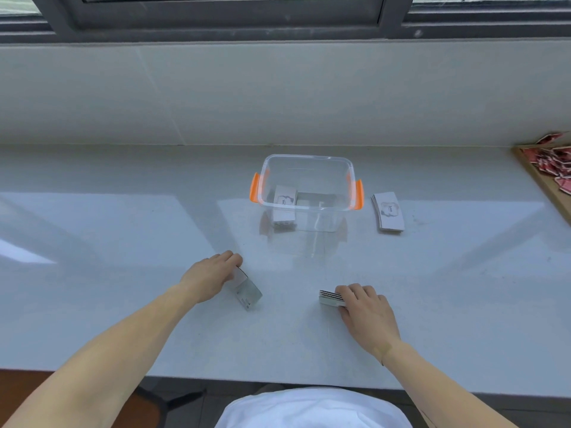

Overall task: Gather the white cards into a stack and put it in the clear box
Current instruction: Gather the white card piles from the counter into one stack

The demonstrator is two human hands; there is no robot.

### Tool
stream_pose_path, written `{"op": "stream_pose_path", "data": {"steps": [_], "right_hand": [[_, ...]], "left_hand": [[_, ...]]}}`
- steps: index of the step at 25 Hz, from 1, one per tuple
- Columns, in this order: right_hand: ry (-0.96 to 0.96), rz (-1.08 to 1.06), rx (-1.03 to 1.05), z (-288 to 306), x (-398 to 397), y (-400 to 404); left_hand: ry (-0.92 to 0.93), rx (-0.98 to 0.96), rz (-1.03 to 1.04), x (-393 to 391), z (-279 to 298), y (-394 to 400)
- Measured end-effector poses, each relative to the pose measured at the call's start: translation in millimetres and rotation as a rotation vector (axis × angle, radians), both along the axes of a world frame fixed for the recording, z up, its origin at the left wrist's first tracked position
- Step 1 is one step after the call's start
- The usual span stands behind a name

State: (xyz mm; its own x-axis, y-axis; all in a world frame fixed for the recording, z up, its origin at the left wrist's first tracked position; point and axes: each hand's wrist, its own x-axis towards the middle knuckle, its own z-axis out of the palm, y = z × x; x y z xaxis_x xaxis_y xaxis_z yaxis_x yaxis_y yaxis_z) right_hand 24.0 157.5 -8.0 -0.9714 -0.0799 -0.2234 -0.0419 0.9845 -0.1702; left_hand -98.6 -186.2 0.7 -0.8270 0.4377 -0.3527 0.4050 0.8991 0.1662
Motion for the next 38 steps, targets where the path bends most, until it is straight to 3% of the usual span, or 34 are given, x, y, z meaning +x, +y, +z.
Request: {"op": "stream_pose_path", "data": {"steps": [5, 11, 19, 23, 28, 32, 35, 36, 38], "right_hand": [[0.016, -0.009, -0.023, -4.0, 3.7, -0.8], [0.090, 0.007, -0.026, -3.2, 9.5, -2.2], [0.104, 0.014, 0.031, -9.1, 8.1, -1.1], [0.115, -0.011, 0.040, -11.5, 5.4, -2.3], [0.020, -0.064, 0.045, -12.6, 3.7, -3.6], [0.014, -0.111, -0.139, -4.4, -0.5, 0.0], [-0.029, -0.323, -0.653, 8.8, -5.4, -6.0], [-0.055, -0.381, -0.789, 12.6, -6.4, -11.2], [-0.057, -0.416, -0.850, 15.5, -8.7, -21.7]], "left_hand": [[0.077, 0.282, 0.264, 21.5, 0.3, 36.6], [0.110, 0.392, 0.198, 57.2, -10.0, 119.6], [-0.233, 0.700, 0.125, 69.0, -8.8, 166.9], [-0.357, 0.734, 0.207, 76.0, -3.5, 182.6], [-0.372, 0.672, 0.418, 78.8, -7.0, 188.2], [-0.391, 0.744, 0.510, 76.9, -3.3, 188.5], [-0.386, 0.923, 0.559, 71.3, 9.6, 180.8], [-0.342, 0.945, 0.528, 70.4, 14.8, 176.5], [-0.185, 0.893, 0.369, 70.3, 24.7, 168.6]]}}
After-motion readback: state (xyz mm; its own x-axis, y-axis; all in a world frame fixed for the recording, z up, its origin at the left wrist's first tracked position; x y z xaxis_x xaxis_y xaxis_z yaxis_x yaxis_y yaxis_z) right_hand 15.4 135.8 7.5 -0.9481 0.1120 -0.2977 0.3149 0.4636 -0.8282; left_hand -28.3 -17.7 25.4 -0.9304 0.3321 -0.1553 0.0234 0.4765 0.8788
